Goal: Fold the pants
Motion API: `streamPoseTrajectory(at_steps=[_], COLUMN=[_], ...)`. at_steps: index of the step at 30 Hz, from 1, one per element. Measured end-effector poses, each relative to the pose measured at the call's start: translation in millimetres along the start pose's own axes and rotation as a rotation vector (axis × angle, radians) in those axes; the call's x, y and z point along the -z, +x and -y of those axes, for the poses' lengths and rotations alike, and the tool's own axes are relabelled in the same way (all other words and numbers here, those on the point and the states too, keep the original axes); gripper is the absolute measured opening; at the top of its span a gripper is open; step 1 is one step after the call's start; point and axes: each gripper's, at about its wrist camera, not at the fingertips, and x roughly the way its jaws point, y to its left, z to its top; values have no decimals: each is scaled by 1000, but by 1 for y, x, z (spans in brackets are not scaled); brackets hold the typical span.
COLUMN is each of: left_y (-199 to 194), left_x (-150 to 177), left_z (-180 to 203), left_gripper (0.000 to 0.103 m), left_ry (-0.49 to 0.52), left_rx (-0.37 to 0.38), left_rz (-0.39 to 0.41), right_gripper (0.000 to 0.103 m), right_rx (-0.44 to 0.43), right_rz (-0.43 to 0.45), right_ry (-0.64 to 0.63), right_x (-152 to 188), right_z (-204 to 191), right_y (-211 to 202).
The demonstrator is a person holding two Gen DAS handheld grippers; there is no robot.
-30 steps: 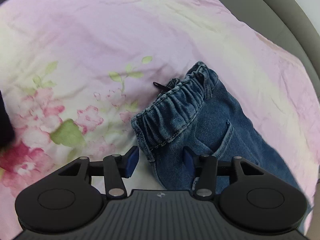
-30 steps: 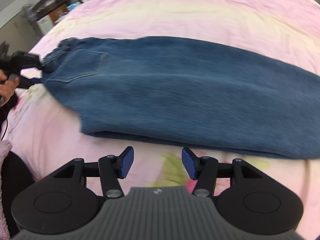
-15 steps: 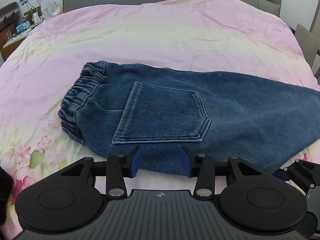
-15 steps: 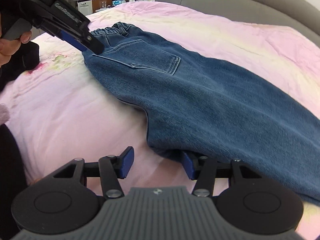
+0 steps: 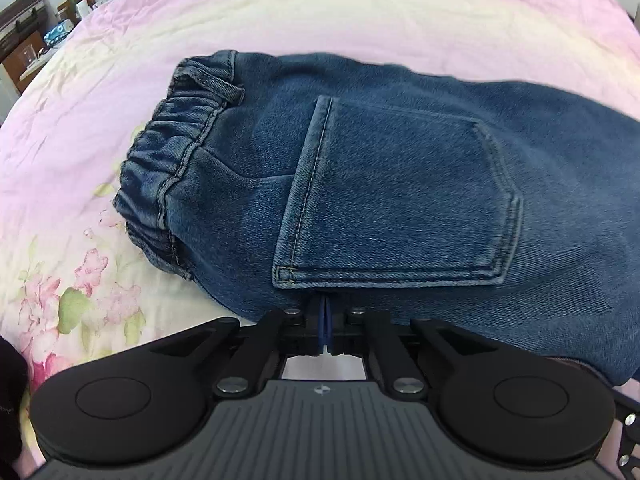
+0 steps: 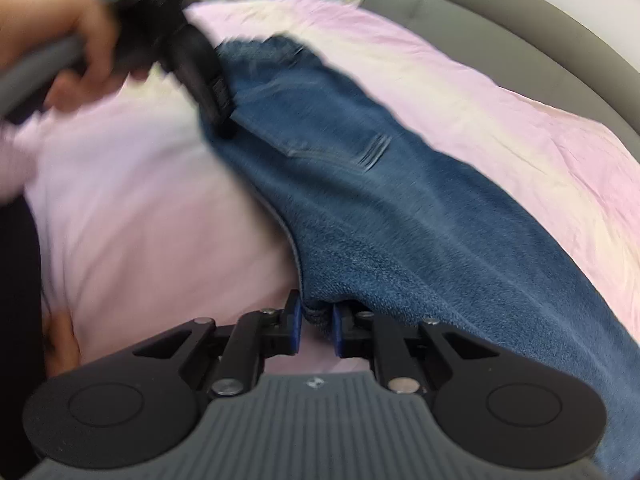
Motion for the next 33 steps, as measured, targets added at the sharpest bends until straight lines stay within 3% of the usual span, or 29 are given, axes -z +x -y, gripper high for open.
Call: streamPoseTrajectory(at_steps=[4, 5, 6, 9, 13, 19, 22, 27, 33], left_y=[3, 1, -1, -16, -52, -86, -82, -67, -40], left_x=[-1, -1, 0, 4, 10, 12, 12, 12, 10], left_z=[6, 9, 12, 20, 32, 91, 124, 161, 177], left_gripper=[6, 6, 6, 8, 11, 11, 11, 11, 11], left_ry=[35, 53, 66, 89, 53, 70, 111, 136, 169], left_rx=[-44, -68, -88, -111, 20, 213, 239, 249, 165], left_rz=[-28, -28, -28, -29, 20, 78, 81, 50, -21], right_gripper=[10, 0, 0, 0, 0, 4, 17, 20, 23], right_rx=[25, 12, -26, 39, -14, 48, 111, 216, 329], right_rz=[-11, -23, -42, -18, -41, -40, -81, -167, -242], right_ry=[-4, 20, 46, -10, 167, 233, 295, 504, 747], right_x=[9, 9, 12, 22, 25, 51, 73, 126, 199], right_z=[-6, -4, -3, -9, 25, 67, 104, 185, 286], right_y=[8, 7, 6, -4, -13, -50, -65, -92, -122])
